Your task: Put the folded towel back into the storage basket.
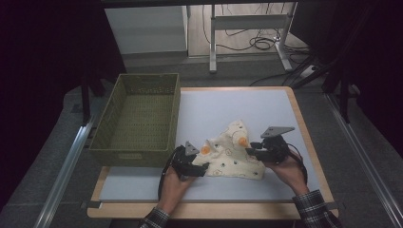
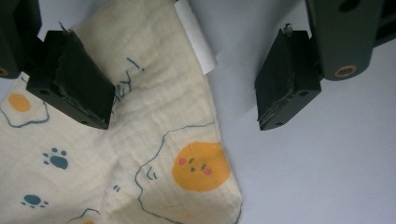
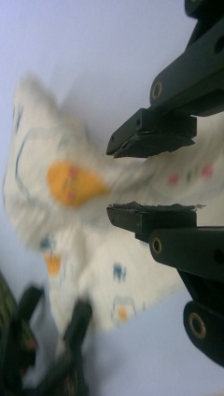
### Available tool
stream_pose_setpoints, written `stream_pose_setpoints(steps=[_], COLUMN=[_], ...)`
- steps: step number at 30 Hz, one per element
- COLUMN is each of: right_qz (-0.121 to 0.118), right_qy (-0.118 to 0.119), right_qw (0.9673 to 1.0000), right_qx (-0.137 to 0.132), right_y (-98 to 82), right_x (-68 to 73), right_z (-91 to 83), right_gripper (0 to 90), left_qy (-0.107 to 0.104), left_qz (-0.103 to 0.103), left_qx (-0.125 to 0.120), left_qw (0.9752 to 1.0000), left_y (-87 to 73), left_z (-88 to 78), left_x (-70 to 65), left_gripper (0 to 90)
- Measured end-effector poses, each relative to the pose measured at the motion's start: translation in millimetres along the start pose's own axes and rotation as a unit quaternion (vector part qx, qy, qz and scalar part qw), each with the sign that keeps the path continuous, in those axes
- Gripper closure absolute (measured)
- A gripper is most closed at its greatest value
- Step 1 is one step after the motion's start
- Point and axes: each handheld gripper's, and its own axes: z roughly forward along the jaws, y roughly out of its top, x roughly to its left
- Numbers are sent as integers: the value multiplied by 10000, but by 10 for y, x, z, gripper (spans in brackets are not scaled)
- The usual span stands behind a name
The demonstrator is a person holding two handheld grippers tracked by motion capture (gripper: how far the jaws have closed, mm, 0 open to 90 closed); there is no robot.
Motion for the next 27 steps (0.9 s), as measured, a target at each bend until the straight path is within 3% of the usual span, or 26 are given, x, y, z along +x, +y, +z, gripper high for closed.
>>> stream_pose_setpoints(steps=[4,12,15,17,20,23,24,27], right_qz=[244,454,508,564,519,347,163,23], right_qy=[-205,-765,-754,-605,-136,-11,111,136], right_qw=[9995,9960,9958,9964,9984,9991,9994,9990], right_qx=[0,19,127,186,172,224,285,423], right_y=[-54,-42,-38,-48,-58,-57,-61,-77], right_x=[-218,-515,-567,-562,-430,-314,-183,-71], right_z=[0,125,267,384,526,582,633,699], right_gripper=[641,601,590,576,511,478,467,473], left_qy=[1,1,3,2,0,0,2,5], left_qz=[-3,-2,-1,-1,0,1,3,11], left_qx=[-3,-2,-2,-2,-6,-6,-7,-3], left_qw=[10000,10000,10000,10000,10000,10000,10000,10000], left_y=[0,-1,-1,-1,-1,-2,-2,-2], left_z=[0,0,0,0,0,0,0,-2], left_x=[-1,-1,-1,-1,-2,-2,-2,-3], left_gripper=[200,200,200,200,202,203,203,205])
